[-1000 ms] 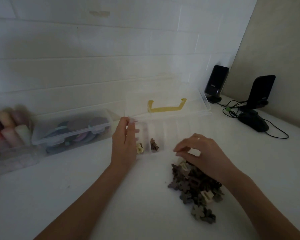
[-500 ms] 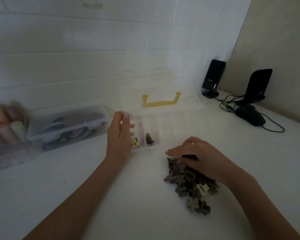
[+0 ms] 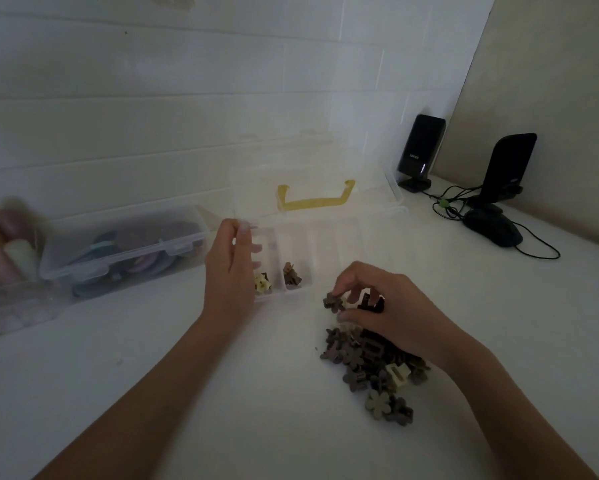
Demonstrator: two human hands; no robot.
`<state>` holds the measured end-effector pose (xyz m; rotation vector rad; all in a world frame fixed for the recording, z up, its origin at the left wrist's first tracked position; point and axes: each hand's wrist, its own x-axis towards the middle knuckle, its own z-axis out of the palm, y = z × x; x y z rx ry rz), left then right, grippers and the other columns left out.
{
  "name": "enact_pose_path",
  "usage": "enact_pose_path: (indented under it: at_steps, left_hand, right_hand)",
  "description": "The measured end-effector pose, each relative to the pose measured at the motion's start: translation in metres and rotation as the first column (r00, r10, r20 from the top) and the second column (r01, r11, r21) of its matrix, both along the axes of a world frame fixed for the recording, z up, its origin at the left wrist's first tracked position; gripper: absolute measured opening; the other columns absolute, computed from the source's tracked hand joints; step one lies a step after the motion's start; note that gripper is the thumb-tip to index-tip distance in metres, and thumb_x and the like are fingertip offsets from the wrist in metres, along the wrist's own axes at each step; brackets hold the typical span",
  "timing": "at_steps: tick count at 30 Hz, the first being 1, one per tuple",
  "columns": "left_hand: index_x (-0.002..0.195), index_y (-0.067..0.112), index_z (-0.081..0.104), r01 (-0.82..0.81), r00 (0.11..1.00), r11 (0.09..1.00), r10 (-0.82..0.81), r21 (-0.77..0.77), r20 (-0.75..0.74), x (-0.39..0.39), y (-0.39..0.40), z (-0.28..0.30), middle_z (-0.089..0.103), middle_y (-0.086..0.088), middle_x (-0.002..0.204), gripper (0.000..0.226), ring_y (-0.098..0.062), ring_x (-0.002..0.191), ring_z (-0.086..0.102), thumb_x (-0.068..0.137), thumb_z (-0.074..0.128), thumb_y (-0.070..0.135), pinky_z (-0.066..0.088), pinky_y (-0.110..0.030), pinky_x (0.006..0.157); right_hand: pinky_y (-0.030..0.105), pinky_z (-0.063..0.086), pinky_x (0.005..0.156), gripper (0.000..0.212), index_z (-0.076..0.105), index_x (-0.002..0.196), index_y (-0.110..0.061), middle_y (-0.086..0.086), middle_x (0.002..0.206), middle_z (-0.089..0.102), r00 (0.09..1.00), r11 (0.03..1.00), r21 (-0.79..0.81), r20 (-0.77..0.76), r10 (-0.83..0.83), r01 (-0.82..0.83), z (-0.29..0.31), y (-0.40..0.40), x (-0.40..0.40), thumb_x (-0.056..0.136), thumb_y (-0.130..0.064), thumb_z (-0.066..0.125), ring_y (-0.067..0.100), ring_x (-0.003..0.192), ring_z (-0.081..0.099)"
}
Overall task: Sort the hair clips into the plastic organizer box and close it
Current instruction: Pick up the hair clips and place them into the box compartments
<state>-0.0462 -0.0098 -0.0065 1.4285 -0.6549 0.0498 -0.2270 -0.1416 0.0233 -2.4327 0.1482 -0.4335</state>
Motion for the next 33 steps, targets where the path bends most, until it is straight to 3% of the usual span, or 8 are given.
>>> enact_pose_path:
  at_steps: [6, 10, 16, 21, 25, 29, 33]
  left_hand:
    - [0.085, 0.037, 0.051, 0.0, 1.0, 1.0, -0.001, 0.001, 0.008, 0.0, 0.0, 0.0, 0.061, 0.01, 0.096, 0.021, -0.018, 0.084, 0.063, 0.096, 0.034, 0.04, 0.054, -0.04, 0.071]
    - [0.084, 0.041, 0.051, -0.007, 1.0, 1.0, 0.007, 0.006, 0.03, 0.0, 0.001, -0.001, 0.061, 0.014, 0.096, 0.022, -0.017, 0.084, 0.063, 0.097, 0.034, 0.038, 0.054, -0.04, 0.07]
    - [0.085, 0.036, 0.05, -0.002, 1.0, 1.0, 0.002, 0.003, 0.027, 0.0, 0.001, 0.0, 0.061, 0.012, 0.096, 0.02, -0.018, 0.084, 0.063, 0.096, 0.034, 0.038, 0.054, -0.041, 0.071]
    - [0.081, 0.039, 0.051, -0.001, 1.0, 1.0, 0.001, -0.008, -0.008, 0.0, 0.0, 0.0, 0.06, 0.013, 0.092, 0.021, -0.018, 0.083, 0.062, 0.095, 0.035, 0.039, 0.053, -0.043, 0.071]
    - [0.083, 0.038, 0.05, -0.001, 1.0, 1.0, 0.001, -0.002, -0.021, -0.001, 0.0, 0.001, 0.06, 0.015, 0.092, 0.021, -0.016, 0.084, 0.062, 0.096, 0.034, 0.04, 0.053, -0.037, 0.069]
    - [0.092, 0.021, 0.052, 0.002, 1.0, 1.0, -0.002, 0.012, 0.007, -0.001, 0.002, 0.001, 0.06, 0.012, 0.089, 0.023, -0.011, 0.084, 0.063, 0.102, 0.034, 0.032, 0.055, -0.035, 0.07]
    - [0.09, 0.011, 0.048, 0.013, 0.998, 1.0, -0.012, -0.006, 0.067, -0.003, 0.003, 0.002, 0.056, 0.001, 0.082, 0.024, -0.003, 0.075, 0.058, 0.103, 0.033, 0.024, 0.048, -0.018, 0.066]
  right_hand:
    - [0.031, 0.051, 0.069, 0.023, 0.058, 0.091, -0.023, -0.021, 0.093, 0.062, 0.999, 0.995, 0.094, 0.044, 0.018, -0.022, 0.0, 0.001, 0.0, 0.08, -0.007, 0.07, 0.011, 0.082, 0.061]
    - [0.028, 0.051, 0.063, 0.022, 0.061, 0.092, -0.021, -0.019, 0.094, 0.064, 0.997, 0.99, 0.129, 0.053, 0.047, -0.054, -0.001, 0.003, 0.001, 0.083, 0.0, 0.064, 0.013, 0.079, 0.061]
    - [0.03, 0.051, 0.066, 0.024, 0.064, 0.093, -0.025, -0.014, 0.09, 0.067, 0.998, 0.983, 0.182, 0.061, -0.002, -0.009, -0.001, 0.007, 0.005, 0.075, -0.017, 0.077, 0.01, 0.075, 0.061]
    - [0.027, 0.05, 0.067, 0.022, 0.066, 0.099, -0.025, -0.014, 0.095, 0.067, 0.992, 0.984, 0.179, 0.121, -0.02, -0.002, 0.005, 0.021, 0.017, 0.08, -0.017, 0.072, 0.009, 0.08, 0.062]
    - [0.019, 0.048, 0.062, 0.025, 0.064, 0.103, -0.024, -0.014, 0.093, 0.066, 0.989, 0.995, 0.08, 0.138, 0.052, -0.063, 0.015, 0.035, 0.034, 0.083, -0.009, 0.067, 0.007, 0.079, 0.061]
    - [0.008, 0.038, 0.066, 0.025, 0.064, 0.102, -0.022, -0.015, 0.091, 0.06, 0.983, 0.995, -0.099, 0.182, 0.032, -0.014, 0.021, 0.04, 0.056, 0.081, -0.009, 0.067, 0.0, 0.075, 0.052]
    - [0.008, 0.04, 0.067, 0.033, 0.063, 0.112, -0.027, -0.009, 0.095, 0.052, 0.981, 0.979, -0.194, 0.195, -0.015, 0.053, 0.02, 0.043, 0.076, 0.082, -0.016, 0.068, -0.01, 0.077, 0.042]
